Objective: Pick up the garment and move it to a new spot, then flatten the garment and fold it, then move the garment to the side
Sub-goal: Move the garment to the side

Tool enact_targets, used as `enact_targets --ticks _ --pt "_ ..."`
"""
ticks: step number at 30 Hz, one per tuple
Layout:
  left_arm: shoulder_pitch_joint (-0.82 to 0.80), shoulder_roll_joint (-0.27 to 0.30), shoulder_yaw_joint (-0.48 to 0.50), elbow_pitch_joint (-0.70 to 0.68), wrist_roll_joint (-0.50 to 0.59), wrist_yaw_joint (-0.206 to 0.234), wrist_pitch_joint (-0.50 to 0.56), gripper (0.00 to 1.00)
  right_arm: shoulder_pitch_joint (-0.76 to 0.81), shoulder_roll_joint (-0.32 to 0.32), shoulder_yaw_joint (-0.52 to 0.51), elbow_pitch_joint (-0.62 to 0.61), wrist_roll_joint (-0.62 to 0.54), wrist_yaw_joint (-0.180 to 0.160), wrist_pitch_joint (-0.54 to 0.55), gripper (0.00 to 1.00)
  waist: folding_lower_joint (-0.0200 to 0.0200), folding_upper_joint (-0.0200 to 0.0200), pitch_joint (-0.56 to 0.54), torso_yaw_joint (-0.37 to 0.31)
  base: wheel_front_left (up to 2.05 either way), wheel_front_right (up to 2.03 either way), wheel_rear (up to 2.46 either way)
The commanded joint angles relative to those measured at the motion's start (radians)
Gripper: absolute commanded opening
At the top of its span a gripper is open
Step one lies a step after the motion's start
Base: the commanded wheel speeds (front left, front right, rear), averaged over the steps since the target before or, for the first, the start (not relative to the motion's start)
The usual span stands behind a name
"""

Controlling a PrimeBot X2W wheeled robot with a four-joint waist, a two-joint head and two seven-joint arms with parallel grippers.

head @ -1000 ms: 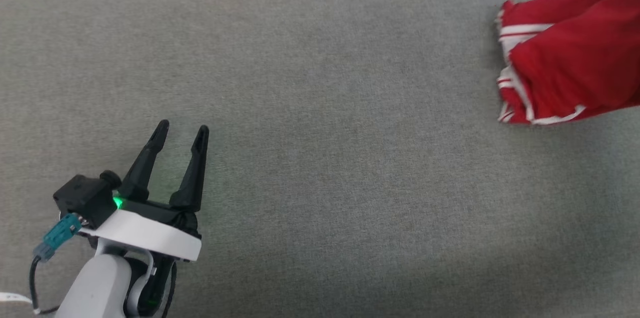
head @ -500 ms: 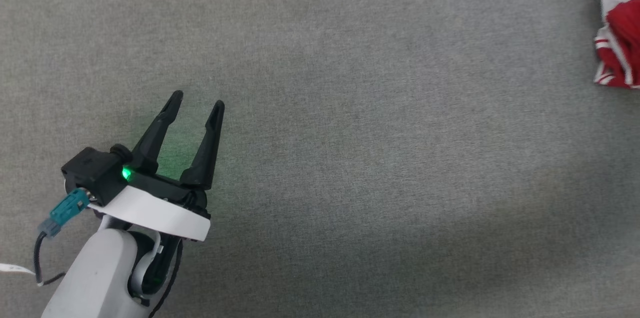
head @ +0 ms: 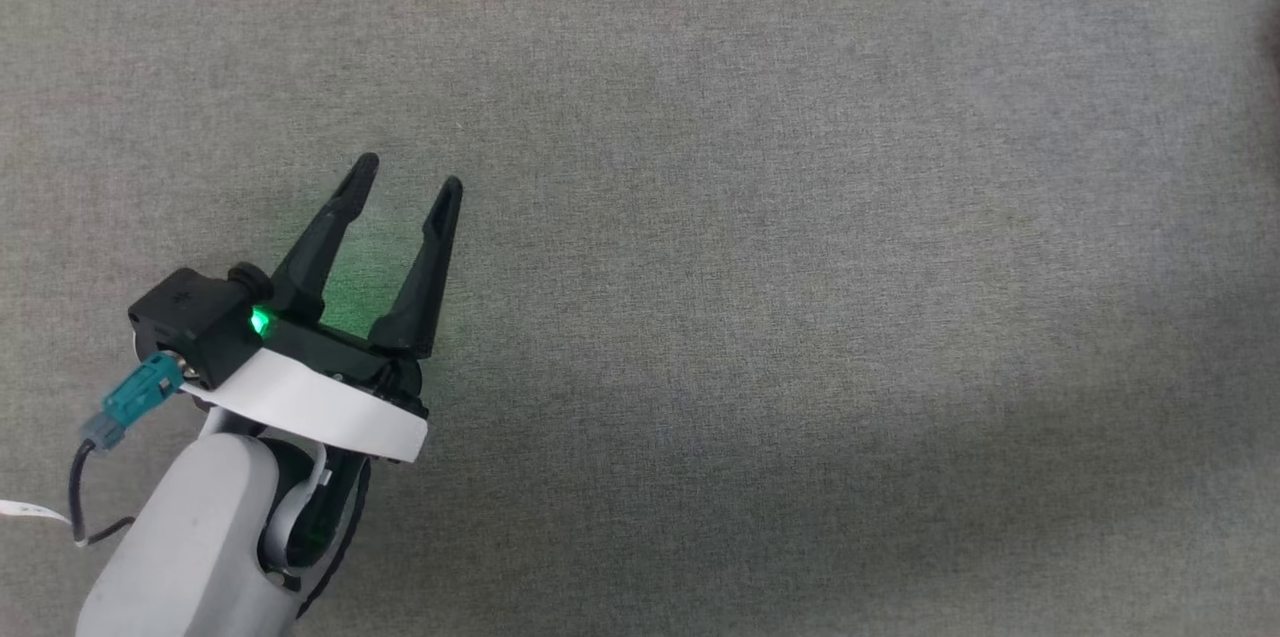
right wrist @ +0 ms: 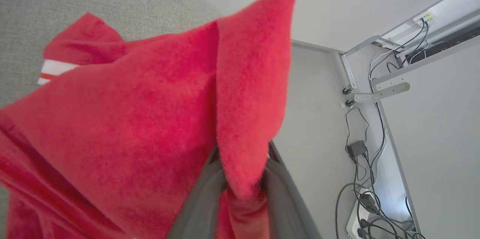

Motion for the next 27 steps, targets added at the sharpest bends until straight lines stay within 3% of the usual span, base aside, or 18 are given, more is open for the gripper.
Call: enact_targets --ticks 1,16,27 --pt "-0.016 0.003 0.006 0.0 -0.01 -0.003 -0.005 1.0 -0.014 0.009 -0.017 0.009 -0.023 -0.001 -0.011 1.0 0.0 0.0 -0.001 0.001 0.0 0.0 0.0" --pt "0.018 0.006 0.04 0.01 -0.011 -0.003 -0.005 1.0 -0.034 0.073 -0.083 0.007 -0.111 -0.001 -0.118 1.0 0.0 0.0 -0.041 -0.026 0.0 0.0 0.0" --pt "0.074 -0.005 0.113 0.036 -0.015 -0.003 -0.005 1.0 0.009 0.191 -0.024 -0.029 -0.033 -0.001 -0.272 1.0 0.0 0.0 -0.113 -0.035 0.0 0.0 0.0"
